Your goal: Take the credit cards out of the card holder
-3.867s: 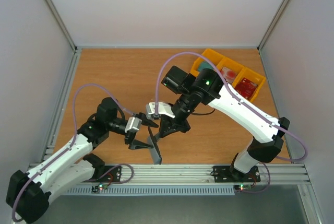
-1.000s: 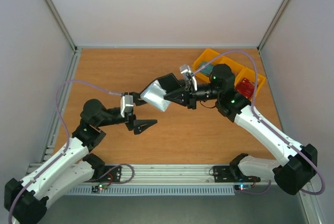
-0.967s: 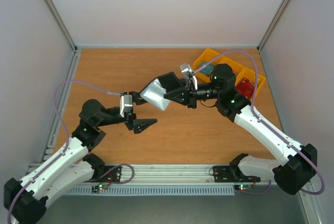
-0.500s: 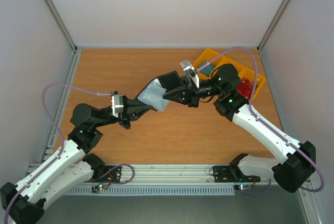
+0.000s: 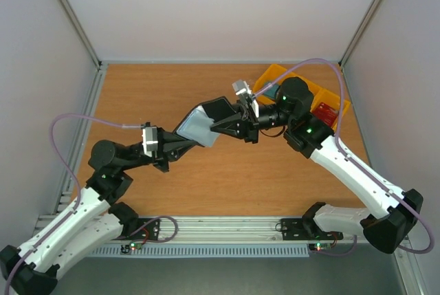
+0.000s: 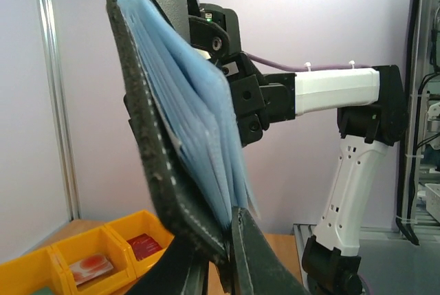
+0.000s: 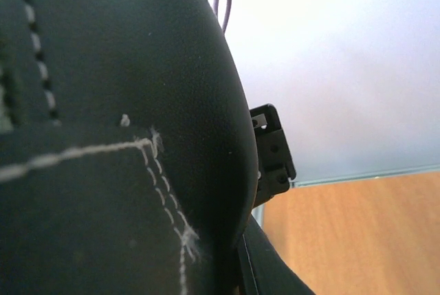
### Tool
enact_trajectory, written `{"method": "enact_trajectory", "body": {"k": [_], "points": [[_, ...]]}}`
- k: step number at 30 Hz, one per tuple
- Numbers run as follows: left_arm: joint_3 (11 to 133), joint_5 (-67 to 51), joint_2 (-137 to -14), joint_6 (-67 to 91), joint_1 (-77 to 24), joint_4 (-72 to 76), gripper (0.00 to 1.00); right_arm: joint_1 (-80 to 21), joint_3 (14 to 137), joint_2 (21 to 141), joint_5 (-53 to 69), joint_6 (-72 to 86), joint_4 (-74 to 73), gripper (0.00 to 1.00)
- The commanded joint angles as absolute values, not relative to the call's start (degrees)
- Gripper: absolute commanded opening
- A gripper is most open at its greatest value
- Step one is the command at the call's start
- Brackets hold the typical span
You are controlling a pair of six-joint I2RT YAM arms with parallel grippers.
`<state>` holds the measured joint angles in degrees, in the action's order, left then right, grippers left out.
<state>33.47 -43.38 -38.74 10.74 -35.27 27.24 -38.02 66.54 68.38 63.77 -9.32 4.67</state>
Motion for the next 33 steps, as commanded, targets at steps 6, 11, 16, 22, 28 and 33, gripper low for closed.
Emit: {"method": "enact_trajectory", "body": {"k": [6,11,16,22,28,33], "points": [[33.40,-40.25,-38.32,9.30,-35.92,29.91,0.00,-44.41,69.56,72.51,49.01,-29.24,-21.35,0.23],[33.17,-35.84,-38.24,10.34,-35.86,24.90,0.00,-44.42,70.34,71.01,40.79,-32.84,-25.82,0.55],[31.94,-28.27,-38.49,11.59,-35.60,14.04,0.00,-44.44,71.54,68.03,29.48,-36.14,-30.54,0.66],[30.27,-31.04,-39.77,11.87,-35.67,13.65,0.00,-46.68,72.24,70.03,26.15,-36.83,-30.94,0.93],[30.32,-32.76,-40.35,11.90,-35.63,14.16,0.00,-48.05,73.22,73.10,28.34,-35.65,-29.03,0.98],[30.02,-34.00,-40.48,12.28,-35.67,14.54,0.00,-48.95,73.21,73.70,22.93,-36.04,-28.72,0.95]]}}
